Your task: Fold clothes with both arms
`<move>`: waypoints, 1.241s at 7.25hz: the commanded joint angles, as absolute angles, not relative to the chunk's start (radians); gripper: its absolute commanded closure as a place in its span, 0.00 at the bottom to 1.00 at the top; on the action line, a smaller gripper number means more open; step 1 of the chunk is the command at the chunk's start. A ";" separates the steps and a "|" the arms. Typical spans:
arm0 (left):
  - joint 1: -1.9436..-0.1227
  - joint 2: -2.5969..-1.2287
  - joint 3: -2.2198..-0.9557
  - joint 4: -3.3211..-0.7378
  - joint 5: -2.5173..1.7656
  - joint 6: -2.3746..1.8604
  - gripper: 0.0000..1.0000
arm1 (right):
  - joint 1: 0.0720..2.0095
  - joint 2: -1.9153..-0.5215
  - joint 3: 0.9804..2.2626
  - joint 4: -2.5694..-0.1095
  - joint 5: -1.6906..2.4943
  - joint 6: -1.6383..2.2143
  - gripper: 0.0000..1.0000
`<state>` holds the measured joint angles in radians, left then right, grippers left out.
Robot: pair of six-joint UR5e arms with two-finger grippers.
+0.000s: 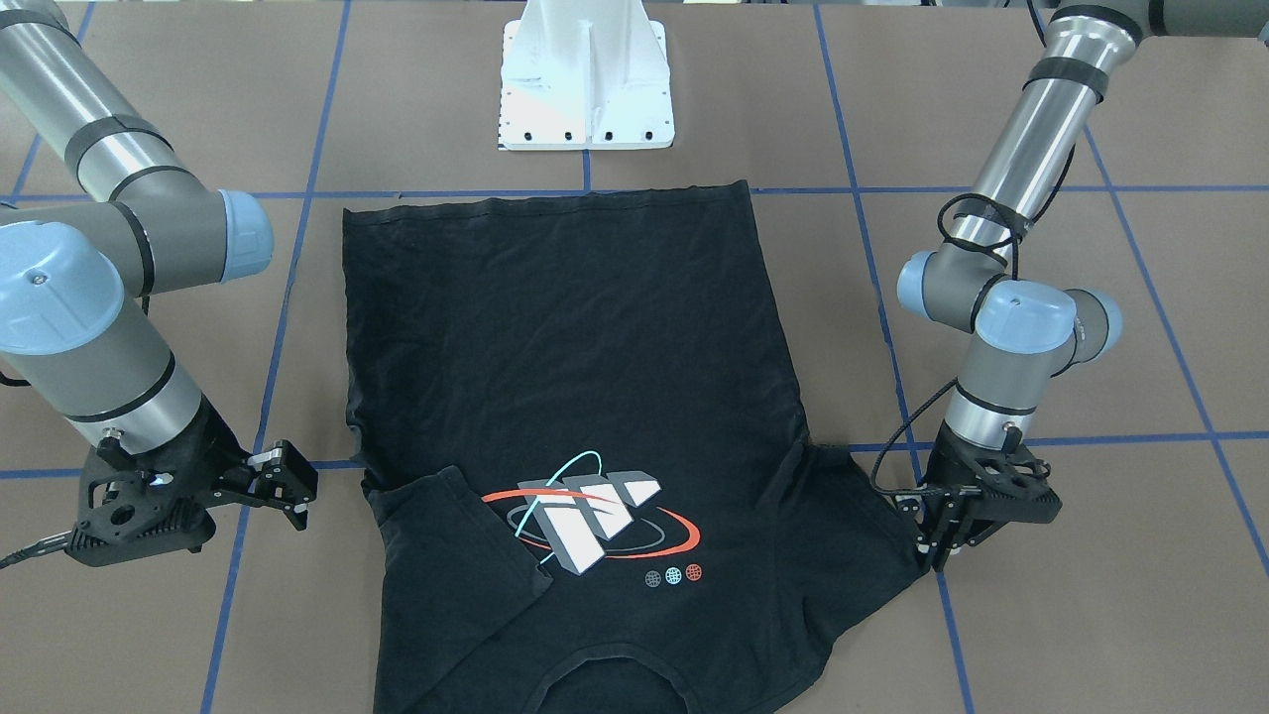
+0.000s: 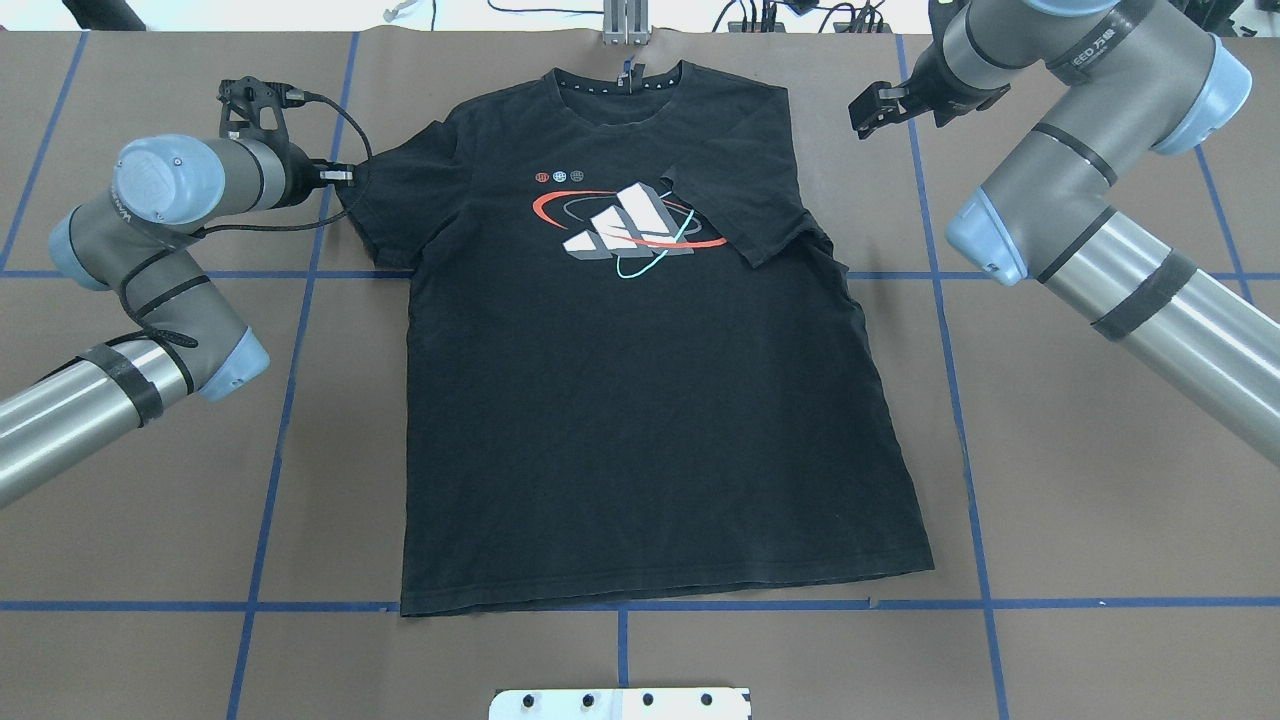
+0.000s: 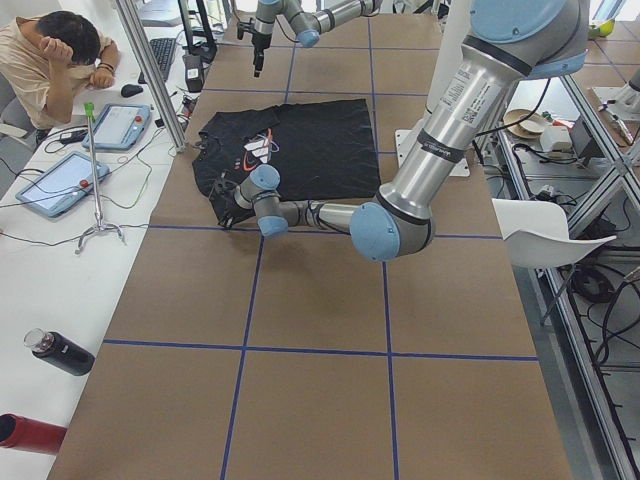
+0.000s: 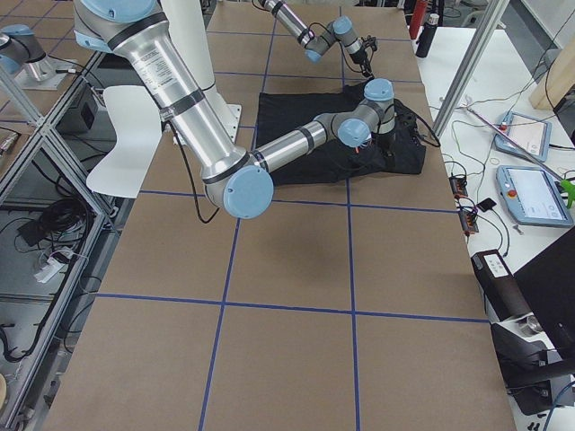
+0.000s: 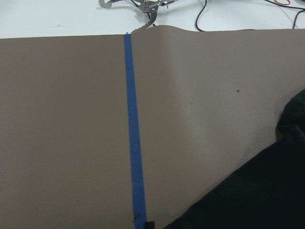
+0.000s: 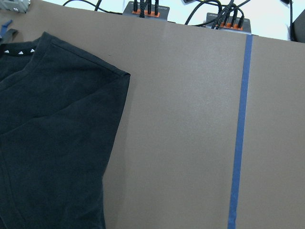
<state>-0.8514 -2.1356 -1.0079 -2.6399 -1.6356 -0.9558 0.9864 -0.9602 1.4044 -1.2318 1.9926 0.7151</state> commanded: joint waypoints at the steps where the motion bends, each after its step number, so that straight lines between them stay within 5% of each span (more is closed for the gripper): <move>1: -0.853 -2.132 -1.072 -2.625 -1.649 -0.956 1.00 | 0.986 -0.959 1.407 -1.232 1.993 0.716 0.00; 5: -0.824 -2.242 -1.299 -2.135 -1.689 -1.143 1.00 | 0.986 -0.957 1.407 -1.232 1.993 0.721 0.00; 9: -0.750 -2.536 -1.008 -2.074 -1.642 -1.379 1.00 | 0.983 -0.956 1.407 -1.232 1.991 0.721 0.00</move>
<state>-0.7675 -2.4793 -1.0742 -2.0735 -1.6669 -1.3377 0.9848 -0.9562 1.4067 -1.2318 1.9917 0.7209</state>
